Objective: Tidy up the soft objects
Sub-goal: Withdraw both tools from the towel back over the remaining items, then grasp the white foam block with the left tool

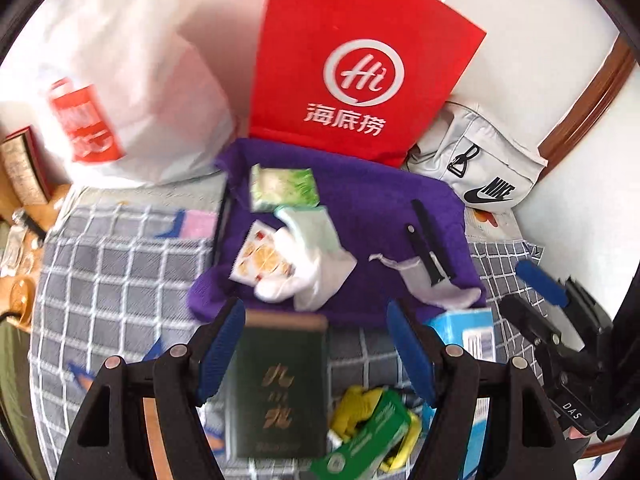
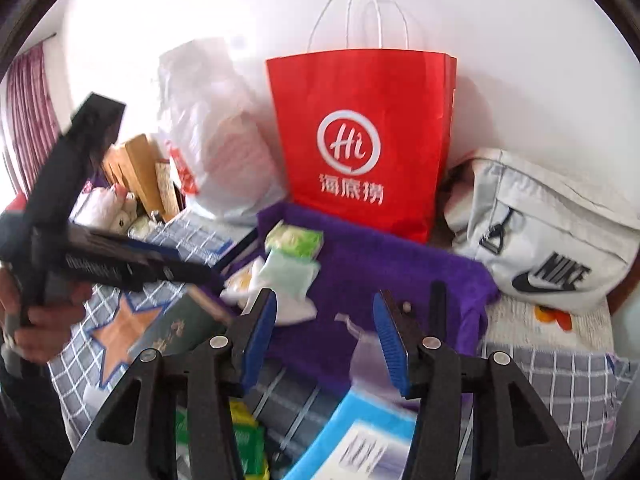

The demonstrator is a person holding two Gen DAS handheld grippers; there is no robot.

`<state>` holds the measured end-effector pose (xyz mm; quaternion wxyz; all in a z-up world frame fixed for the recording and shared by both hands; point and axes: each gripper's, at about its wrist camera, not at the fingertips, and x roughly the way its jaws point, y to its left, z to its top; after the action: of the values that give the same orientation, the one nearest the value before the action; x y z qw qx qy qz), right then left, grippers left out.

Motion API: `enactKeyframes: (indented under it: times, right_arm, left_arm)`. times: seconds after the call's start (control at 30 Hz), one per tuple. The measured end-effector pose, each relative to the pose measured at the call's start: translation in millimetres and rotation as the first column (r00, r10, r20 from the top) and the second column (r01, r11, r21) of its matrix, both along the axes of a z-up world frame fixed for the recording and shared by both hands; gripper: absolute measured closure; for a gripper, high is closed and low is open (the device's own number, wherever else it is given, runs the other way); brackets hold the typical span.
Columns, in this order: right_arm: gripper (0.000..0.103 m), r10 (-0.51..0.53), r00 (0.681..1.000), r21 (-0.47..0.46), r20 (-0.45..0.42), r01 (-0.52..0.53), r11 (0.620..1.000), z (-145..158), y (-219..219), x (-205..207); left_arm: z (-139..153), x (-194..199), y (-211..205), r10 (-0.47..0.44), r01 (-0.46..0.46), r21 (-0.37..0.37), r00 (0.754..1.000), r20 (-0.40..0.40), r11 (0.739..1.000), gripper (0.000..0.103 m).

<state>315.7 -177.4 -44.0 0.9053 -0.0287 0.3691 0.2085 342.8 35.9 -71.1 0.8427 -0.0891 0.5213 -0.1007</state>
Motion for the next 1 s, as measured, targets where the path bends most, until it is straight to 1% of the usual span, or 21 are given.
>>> enactKeyframes:
  times: [0.1,0.27,0.3,0.4,0.47,0.53,0.6,0.67,0.73,0.83,0.87,1.0]
  right_arm:
    - [0.053,-0.006,1.000,0.026,-0.022,0.007,1.000,-1,-2,-28]
    - [0.053,-0.048,0.998,0.065,-0.050,0.051,0.997,-5,-8,-70]
    - [0.053,-0.047,0.996,0.085,-0.071,0.053,0.995,-7,-9,-79]
    - [0.053,-0.044,0.994,0.111,-0.100,0.055,0.992,-13,-8,-97]
    - [0.053,-0.051,0.993,0.099,-0.105,0.061,0.993,-18,-4,-111]
    - [0.053,-0.048,0.992,0.097,-0.114,0.059,0.994,-23,-1,-122]
    - [0.053,-0.048,0.990,0.095,-0.132,0.061,0.994,-30,2,-134]
    - [0.053,-0.050,0.988,0.088,-0.148,0.063,0.994,-36,3,-144]
    - [0.053,-0.056,0.985,0.081,-0.162,0.070,0.994,-42,2,-153]
    - [0.053,-0.062,0.981,0.059,-0.181,0.074,0.995,-53,2,-167]
    - [0.053,-0.070,0.980,0.047,-0.185,0.080,0.996,-57,1,-173]
    - [0.053,-0.096,0.972,0.050,-0.213,0.109,0.993,-67,-4,-186]
  left_arm:
    - [-3,-20,12,0.016,-0.016,0.003,1.000,-0.007,1.000,0.031]
    - [-16,-68,35,0.033,-0.032,0.024,0.999,-0.025,0.999,0.031]
    - [-18,-76,39,0.037,-0.036,0.024,0.999,-0.028,0.999,0.031]
    - [-32,-100,47,0.044,-0.043,0.019,0.998,-0.041,0.999,0.031]
    - [-46,-115,50,0.044,-0.045,-0.001,0.997,-0.062,0.999,0.031]
    - [-59,-128,53,0.029,-0.031,-0.022,0.997,-0.075,0.999,0.031]
    - [-66,-138,57,0.027,-0.030,-0.039,0.997,-0.073,0.999,0.031]
    - [-70,-148,59,0.009,-0.011,-0.041,0.998,-0.060,0.999,0.031]
    - [-72,-156,59,-0.018,0.017,-0.027,0.999,-0.035,1.000,0.031]
    - [-76,-165,58,-0.051,0.051,0.018,0.999,-0.005,0.999,0.031]
    - [-77,-167,59,-0.059,0.059,0.019,0.998,0.002,0.998,0.031]
    - [-87,-174,58,-0.103,0.103,-0.056,0.995,0.007,0.993,0.031]
